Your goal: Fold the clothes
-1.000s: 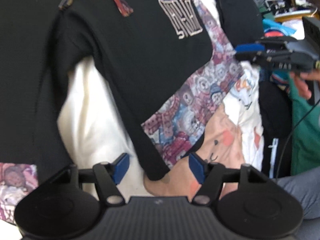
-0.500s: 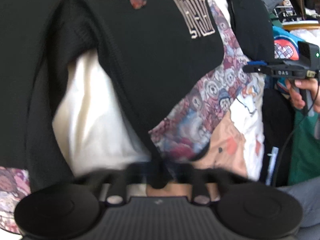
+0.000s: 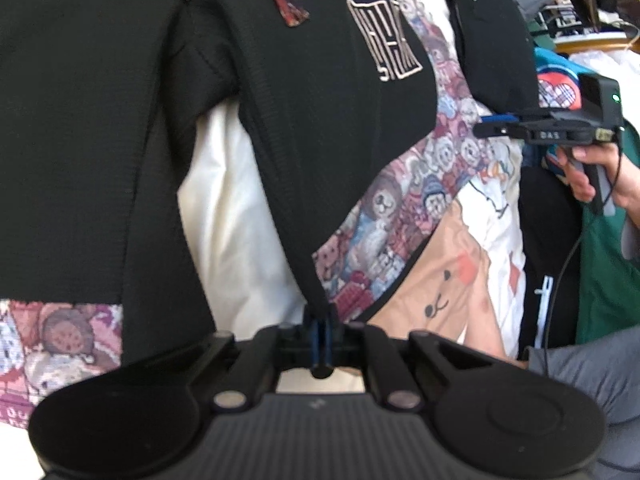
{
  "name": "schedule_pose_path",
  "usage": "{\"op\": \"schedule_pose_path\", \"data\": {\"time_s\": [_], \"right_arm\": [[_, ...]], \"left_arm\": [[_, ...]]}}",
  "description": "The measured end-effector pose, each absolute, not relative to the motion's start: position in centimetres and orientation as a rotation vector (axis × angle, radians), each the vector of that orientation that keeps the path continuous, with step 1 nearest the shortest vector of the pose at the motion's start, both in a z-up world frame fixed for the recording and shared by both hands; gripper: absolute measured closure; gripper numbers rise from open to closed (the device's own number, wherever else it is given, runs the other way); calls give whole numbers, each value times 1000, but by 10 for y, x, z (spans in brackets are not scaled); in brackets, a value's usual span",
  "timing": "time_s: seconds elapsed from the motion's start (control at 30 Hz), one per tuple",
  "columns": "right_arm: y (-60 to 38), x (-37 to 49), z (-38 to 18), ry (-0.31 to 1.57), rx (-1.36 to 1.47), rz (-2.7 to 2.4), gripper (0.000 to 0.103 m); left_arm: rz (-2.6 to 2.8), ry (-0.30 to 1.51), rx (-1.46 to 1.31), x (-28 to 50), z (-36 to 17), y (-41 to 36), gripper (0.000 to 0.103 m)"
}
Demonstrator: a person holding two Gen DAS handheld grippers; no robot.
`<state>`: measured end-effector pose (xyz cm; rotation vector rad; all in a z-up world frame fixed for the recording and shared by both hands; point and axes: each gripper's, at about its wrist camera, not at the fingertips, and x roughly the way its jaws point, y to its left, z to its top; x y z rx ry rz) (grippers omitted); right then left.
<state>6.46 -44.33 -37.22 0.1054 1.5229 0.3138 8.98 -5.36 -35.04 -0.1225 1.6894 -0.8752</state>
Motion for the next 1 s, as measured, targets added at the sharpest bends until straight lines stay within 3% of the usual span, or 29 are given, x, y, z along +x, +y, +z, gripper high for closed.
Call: {"op": "schedule_pose_path", "data": {"time_s": [0.63,0.83,1.0], "right_arm": [[-438,64,-381,1577,143,408,68],[-430,68,-378,1578,108,377,98],[-429,74,-361,1590,62,331,100]], "left_arm": [[-894,1706,-83,94,-348,-57,100],[-922,1704,-86,93,-344,-59,100],[-995,1695,-120,95,-336,-72,100]]}}
